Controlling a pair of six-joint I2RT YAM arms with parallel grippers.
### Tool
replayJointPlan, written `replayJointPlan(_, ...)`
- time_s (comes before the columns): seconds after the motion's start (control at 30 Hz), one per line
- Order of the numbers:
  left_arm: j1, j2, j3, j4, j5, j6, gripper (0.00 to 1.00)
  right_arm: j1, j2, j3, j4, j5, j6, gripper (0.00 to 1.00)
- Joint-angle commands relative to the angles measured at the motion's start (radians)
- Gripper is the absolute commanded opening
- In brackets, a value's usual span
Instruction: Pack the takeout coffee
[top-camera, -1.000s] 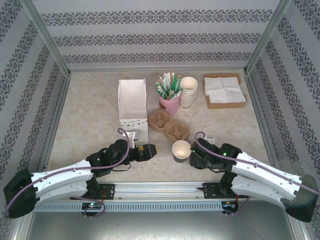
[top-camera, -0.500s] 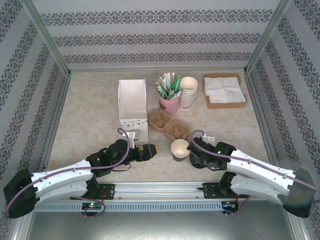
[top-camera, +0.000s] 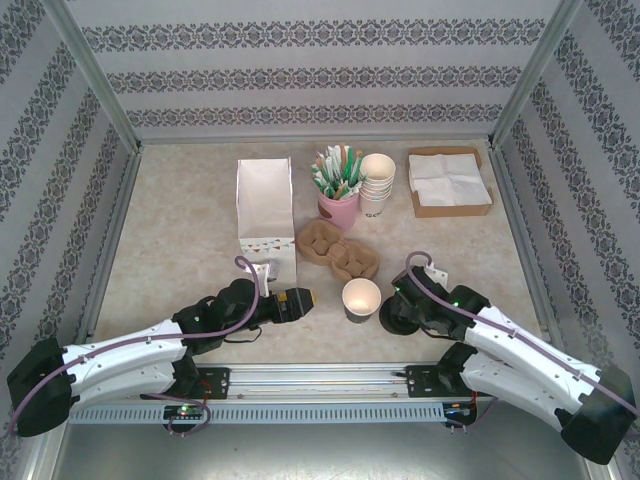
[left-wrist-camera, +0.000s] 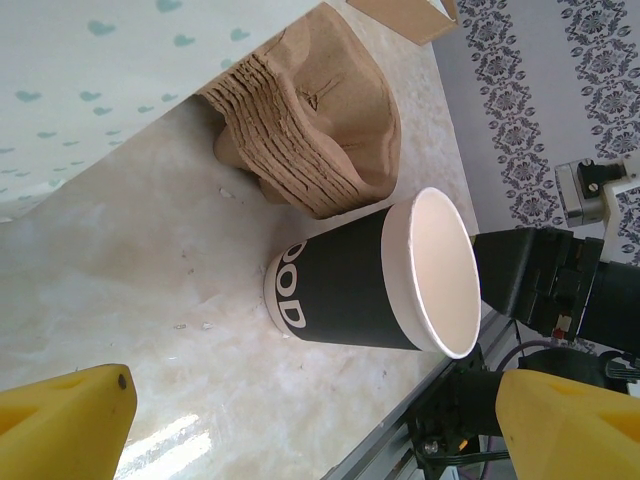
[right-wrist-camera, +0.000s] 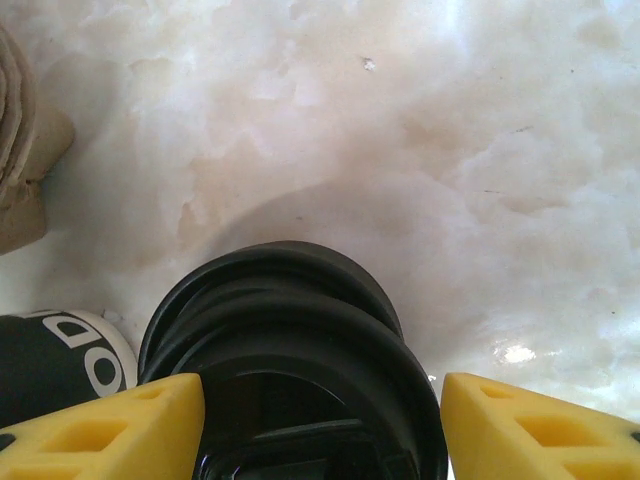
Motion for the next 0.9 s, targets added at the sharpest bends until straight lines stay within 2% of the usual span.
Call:
replayJointPlan(0.0, -0.018, -0.013, -0.016, 0.013, -0.017, -0.009, 0.94, -0.036, -0.013, -0.014, -0.007, -0.041, -0.025, 0.64)
replayJointPlan(0.3, -0.018, -0.02, -0.01, 0.001, -0.018, -0.007, 0.94, -0.037, -0.067, 0.035, -0.055, -0.077, -0.086, 0.71)
replayJointPlan(0.57, -0.018, -0.03, -0.002, -0.015, -0.028, -0.001, 0.94, 0.082, -0.068, 0.042, -0.106, -0.052, -0.046, 0.77)
replayJointPlan(0.87, -0.018, -0.025, 0.003, -0.017, -0.027, 0.001, 0.94, 0.087, -0.123, -0.028, -0.014, -0.065, -0.037, 0.78)
